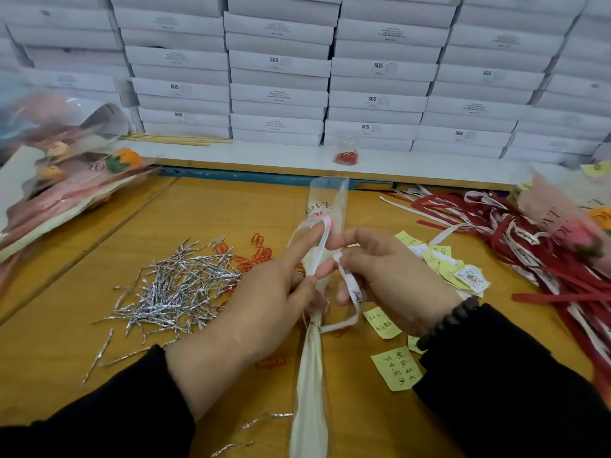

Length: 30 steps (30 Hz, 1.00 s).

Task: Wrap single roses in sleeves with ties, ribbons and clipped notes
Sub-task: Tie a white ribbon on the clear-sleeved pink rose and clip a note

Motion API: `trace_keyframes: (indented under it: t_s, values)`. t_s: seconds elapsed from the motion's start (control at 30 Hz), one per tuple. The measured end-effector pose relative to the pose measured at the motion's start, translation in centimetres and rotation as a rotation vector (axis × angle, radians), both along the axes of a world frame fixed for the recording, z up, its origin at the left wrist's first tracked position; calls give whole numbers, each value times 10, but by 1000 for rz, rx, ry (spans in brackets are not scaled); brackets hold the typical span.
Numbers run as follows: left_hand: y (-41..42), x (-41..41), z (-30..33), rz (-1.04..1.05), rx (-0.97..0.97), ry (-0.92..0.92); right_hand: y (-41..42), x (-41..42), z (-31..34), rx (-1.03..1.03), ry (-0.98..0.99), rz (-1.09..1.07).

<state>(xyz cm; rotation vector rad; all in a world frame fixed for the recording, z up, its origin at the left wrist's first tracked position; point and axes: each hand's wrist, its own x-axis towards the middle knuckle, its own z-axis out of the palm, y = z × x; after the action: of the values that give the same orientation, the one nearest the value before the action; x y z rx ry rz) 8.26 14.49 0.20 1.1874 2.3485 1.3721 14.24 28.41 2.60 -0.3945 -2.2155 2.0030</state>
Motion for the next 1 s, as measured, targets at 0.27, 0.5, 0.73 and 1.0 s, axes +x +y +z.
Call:
trace_keyframes:
  t_s: [0.27,0.5,0.73,1.0]
  values:
    - [-1,-1,0,-26,6,-4,-7,-3,-8,76,67,1]
    - [1,-6,-4,-28,-29,-9,-6,-3,-13,131,154,-53]
    - [-2,-11,0,-100,15,-137,-2,-2,-8,359,242,98]
    - [-5,-10,6,-132,69,-228,3,0,-6,328,226,152]
